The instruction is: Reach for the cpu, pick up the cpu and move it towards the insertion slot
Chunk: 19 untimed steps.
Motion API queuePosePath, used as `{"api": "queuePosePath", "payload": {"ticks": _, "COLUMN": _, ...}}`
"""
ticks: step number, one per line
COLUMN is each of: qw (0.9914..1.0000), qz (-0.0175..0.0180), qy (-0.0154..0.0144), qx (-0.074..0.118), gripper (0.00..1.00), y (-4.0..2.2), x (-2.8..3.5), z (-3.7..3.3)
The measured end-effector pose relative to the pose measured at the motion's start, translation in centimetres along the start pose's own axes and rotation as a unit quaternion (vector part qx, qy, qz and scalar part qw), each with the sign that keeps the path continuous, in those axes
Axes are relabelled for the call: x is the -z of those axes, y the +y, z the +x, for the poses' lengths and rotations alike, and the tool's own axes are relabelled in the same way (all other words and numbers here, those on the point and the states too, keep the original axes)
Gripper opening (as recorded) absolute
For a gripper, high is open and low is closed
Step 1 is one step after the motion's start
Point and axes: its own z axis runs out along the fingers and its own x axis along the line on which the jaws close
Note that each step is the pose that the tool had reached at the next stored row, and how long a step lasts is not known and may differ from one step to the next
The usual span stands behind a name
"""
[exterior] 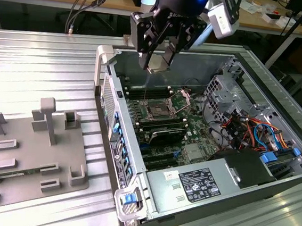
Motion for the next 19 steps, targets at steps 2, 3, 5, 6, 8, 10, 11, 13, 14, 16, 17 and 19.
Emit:
{"api": "queuePosePath", "payload": {"ticks": 2, "qw": 1.0, "qz": 0.0, "qy": 0.0, "qx": 0.0, "gripper": 0.55, "y": 0.38, "x": -0.04, "z": -0.57}}
{"api": "queuePosePath", "payload": {"ticks": 3, "qw": 1.0, "qz": 0.0, "qy": 0.0, "qx": 0.0, "gripper": 0.55, "y": 0.49, "x": -0.05, "z": -0.93}}
{"api": "queuePosePath", "payload": {"ticks": 5, "qw": 1.0, "qz": 0.0, "qy": 0.0, "qx": 0.0, "gripper": 0.55, "y": 0.68, "x": -0.08, "z": -1.68}}
{"api": "queuePosePath", "payload": {"ticks": 6, "qw": 1.0, "qz": 0.0, "qy": 0.0, "qx": 0.0, "gripper": 0.55, "y": 0.74, "x": -0.09, "z": -1.94}}
{"api": "queuePosePath", "payload": {"ticks": 8, "qw": 1.0, "qz": 0.0, "qy": 0.0, "qx": 0.0, "gripper": 0.55, "y": 0.8, "x": -0.09, "z": -2.53}}
{"api": "queuePosePath", "payload": {"ticks": 10, "qw": 1.0, "qz": 0.0, "qy": 0.0, "qx": 0.0, "gripper": 0.55, "y": 0.76, "x": -0.09, "z": -3.4}}
{"api": "queuePosePath", "payload": {"ticks": 11, "qw": 1.0, "qz": 0.0, "qy": 0.0, "qx": 0.0, "gripper": 0.55, "y": 0.72, "x": -0.09, "z": -4.01}}
{"api": "queuePosePath", "payload": {"ticks": 13, "qw": 1.0, "qz": 0.0, "qy": 0.0, "qx": 0.0, "gripper": 0.55, "y": 0.92, "x": -0.11, "z": -4.83}}
{"api": "queuePosePath", "payload": {"ticks": 14, "qw": 1.0, "qz": 0.0, "qy": 0.0, "qx": 0.0, "gripper": 0.55, "y": 0.98, "x": -0.13, "z": -5.07}}
{"api": "queuePosePath", "payload": {"ticks": 16, "qw": 1.0, "qz": 0.0, "qy": 0.0, "qx": 0.0, "gripper": 0.55, "y": 1.14, "x": -0.17, "z": -5.68}}
{"api": "queuePosePath", "payload": {"ticks": 17, "qw": 1.0, "qz": 0.0, "qy": 0.0, "qx": -0.001, "gripper": 0.55, "y": 1.17, "x": -0.22, "z": -5.85}}
{"api": "queuePosePath", "payload": {"ticks": 19, "qw": 0.99988, "qz": -0.0004, "qy": -0.0006, "qx": -0.016, "gripper": 0.55, "y": 1.16, "x": -0.39, "z": -5.9}}
